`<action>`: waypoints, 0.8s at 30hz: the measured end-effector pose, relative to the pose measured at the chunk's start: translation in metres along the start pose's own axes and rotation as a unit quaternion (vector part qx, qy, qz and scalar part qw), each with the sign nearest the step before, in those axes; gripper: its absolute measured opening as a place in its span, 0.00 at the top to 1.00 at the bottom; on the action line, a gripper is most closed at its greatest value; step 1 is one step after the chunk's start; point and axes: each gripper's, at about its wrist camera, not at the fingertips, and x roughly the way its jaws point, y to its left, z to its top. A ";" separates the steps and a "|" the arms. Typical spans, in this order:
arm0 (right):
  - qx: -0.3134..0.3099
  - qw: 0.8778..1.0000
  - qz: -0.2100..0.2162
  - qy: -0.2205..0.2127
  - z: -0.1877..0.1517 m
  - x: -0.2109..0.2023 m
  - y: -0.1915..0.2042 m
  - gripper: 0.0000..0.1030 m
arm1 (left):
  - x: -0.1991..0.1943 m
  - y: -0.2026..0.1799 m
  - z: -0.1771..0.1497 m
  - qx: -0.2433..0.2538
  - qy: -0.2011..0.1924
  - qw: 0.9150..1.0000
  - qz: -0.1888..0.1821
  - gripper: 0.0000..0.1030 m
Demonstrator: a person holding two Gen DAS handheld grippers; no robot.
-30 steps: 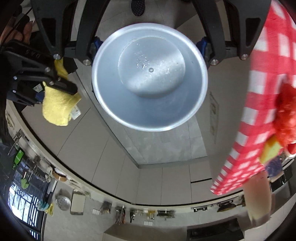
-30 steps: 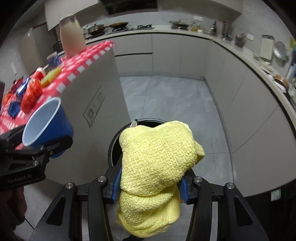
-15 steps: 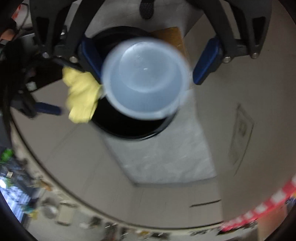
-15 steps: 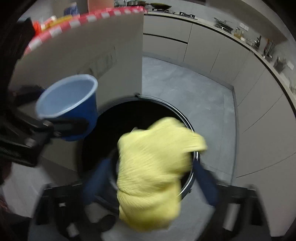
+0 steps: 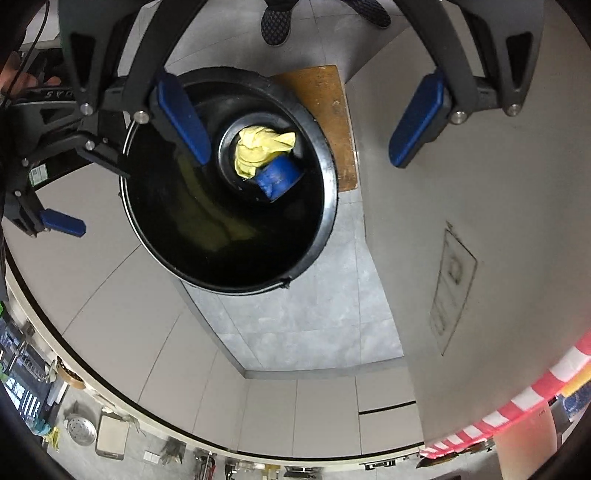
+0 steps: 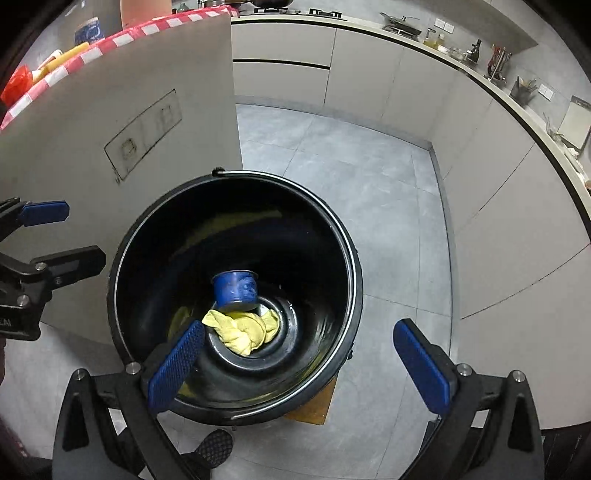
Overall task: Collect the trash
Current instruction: 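Open both tools to drop the cloth and cup into the bin, then move both tools back toward the table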
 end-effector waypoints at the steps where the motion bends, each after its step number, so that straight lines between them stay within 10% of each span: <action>1: 0.000 1.000 -0.008 0.001 0.000 -0.003 0.000 0.00 | -0.003 0.003 0.003 0.001 -0.003 1.000 0.003 0.04; 24: 0.187 0.979 -0.003 -0.079 0.019 -0.159 -0.001 0.00 | -0.143 0.034 0.022 -0.008 -0.099 0.994 0.045 0.00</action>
